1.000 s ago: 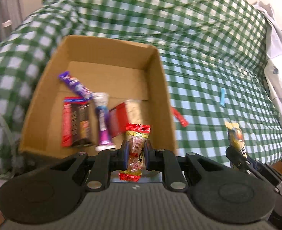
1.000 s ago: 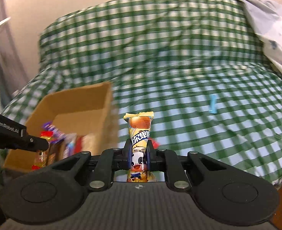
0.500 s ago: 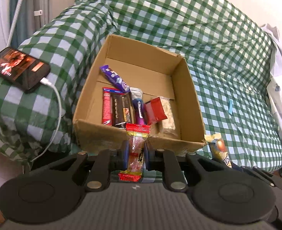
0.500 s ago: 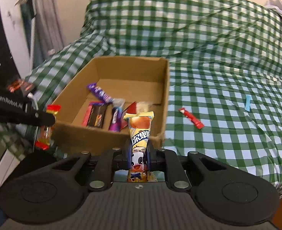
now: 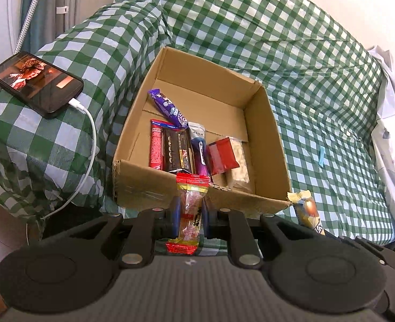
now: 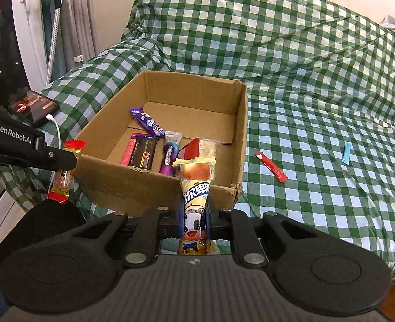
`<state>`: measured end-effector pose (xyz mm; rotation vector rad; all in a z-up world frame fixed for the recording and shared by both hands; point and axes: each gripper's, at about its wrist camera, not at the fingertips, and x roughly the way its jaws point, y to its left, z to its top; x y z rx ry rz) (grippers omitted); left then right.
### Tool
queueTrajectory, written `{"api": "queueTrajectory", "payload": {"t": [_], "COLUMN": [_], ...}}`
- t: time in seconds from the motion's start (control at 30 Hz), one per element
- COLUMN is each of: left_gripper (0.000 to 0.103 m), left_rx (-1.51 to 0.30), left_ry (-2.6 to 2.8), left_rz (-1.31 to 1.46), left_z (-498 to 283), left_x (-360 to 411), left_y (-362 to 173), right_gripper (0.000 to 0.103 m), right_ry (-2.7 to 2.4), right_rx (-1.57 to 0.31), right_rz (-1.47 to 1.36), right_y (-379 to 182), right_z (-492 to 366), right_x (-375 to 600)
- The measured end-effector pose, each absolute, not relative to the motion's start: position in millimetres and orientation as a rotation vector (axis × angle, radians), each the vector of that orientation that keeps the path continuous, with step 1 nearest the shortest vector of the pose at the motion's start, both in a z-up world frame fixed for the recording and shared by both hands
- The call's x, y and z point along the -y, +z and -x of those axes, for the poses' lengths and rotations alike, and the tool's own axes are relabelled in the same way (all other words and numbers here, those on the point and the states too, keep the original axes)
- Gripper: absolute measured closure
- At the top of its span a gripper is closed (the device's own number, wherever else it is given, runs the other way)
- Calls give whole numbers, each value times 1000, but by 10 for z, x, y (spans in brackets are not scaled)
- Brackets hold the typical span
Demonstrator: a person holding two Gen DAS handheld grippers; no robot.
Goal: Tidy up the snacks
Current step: 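Carry the red-gold candy and yellow snack stick with both tools over the box, then open both tools to drop the candy and snack stick into the box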
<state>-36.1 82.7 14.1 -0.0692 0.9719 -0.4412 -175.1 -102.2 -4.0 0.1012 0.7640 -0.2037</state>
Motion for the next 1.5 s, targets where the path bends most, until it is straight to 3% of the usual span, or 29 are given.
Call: {"api": "queueTrajectory", "payload": {"t": [0.7, 1.5], "left_gripper": [85, 85], "left_rx": [-972, -904], "left_ry": [-425, -462], "left_rz": [82, 117], "left_z": [251, -326], "left_x": [-780, -415], "left_y": [135, 245], "right_gripper": [88, 88], "right_ry": [-209, -192], "right_rx": [-766, -763], "right_rz": [-102, -99], "right_y": [-52, -29], "right_z": [1679, 963], "right_x": [1091, 1174]}}
